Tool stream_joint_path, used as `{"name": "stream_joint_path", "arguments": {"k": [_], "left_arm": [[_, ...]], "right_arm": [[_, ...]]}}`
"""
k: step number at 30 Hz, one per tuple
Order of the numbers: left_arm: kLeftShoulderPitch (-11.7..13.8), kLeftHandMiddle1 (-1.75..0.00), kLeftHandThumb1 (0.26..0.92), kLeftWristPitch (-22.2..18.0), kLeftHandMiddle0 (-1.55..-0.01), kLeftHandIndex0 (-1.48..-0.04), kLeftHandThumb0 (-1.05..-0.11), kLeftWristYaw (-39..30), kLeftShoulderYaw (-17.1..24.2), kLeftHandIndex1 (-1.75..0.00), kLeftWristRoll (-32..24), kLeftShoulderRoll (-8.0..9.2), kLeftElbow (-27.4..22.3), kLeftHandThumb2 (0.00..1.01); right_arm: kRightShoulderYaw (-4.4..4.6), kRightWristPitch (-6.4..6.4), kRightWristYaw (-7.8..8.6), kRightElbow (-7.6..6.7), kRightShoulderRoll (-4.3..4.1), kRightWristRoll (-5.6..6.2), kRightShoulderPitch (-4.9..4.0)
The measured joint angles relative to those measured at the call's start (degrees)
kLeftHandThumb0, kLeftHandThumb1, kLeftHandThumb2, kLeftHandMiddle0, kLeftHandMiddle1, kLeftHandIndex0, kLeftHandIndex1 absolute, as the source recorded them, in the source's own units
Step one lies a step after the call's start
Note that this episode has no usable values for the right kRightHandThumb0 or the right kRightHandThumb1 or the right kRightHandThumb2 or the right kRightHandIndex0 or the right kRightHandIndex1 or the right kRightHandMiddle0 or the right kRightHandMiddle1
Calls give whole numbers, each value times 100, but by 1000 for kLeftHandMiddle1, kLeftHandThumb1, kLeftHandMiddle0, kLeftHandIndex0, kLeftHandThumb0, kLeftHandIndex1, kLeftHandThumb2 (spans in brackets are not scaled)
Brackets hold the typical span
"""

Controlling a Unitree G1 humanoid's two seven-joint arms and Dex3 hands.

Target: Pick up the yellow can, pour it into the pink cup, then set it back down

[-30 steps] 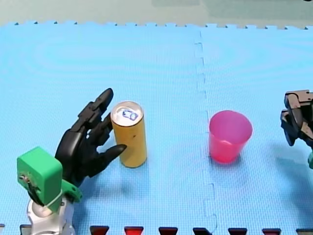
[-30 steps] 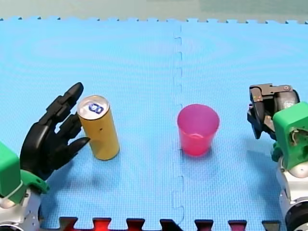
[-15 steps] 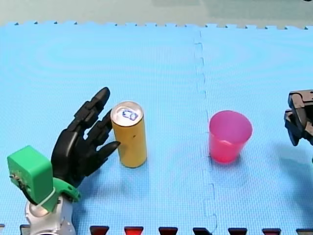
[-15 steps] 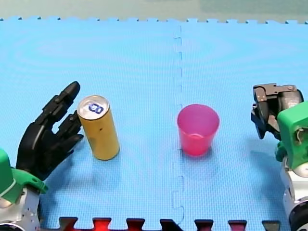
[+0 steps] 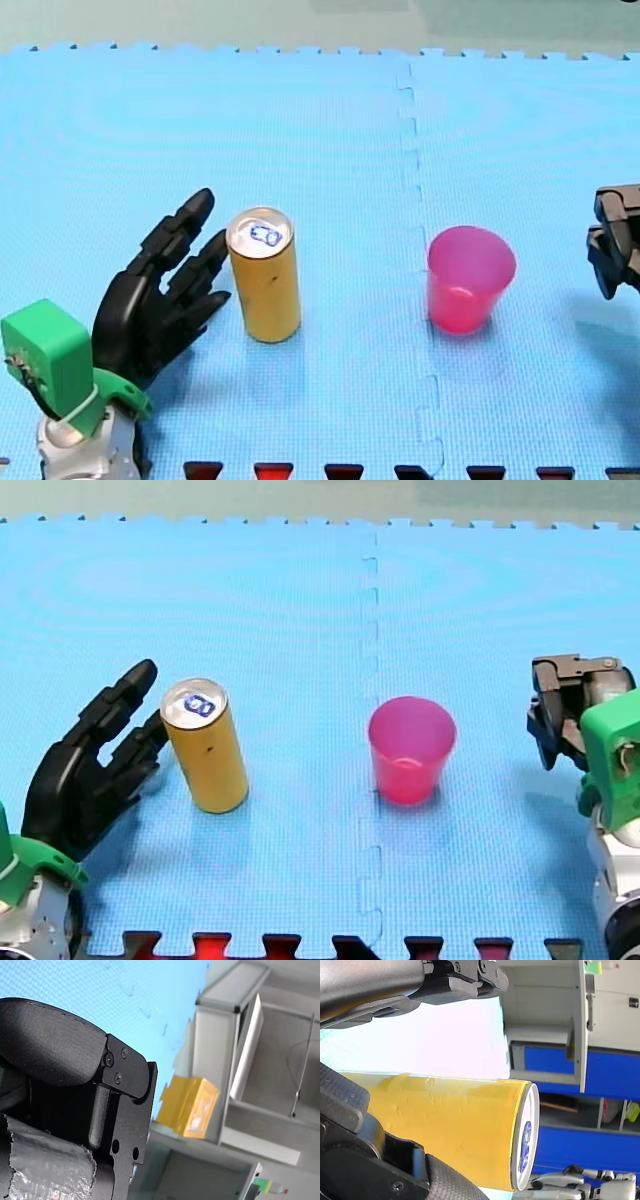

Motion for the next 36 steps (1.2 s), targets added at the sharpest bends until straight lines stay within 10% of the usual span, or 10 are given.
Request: {"name": "stream_joint_path", "arguments": {"k": [36], "left_arm": [[71, 0, 687, -390, -179, -196, -1048, 688, -513, 0, 715, -68, 24, 0]], "right_arm": [[-53, 88, 134, 0, -16, 93, -5]]}}
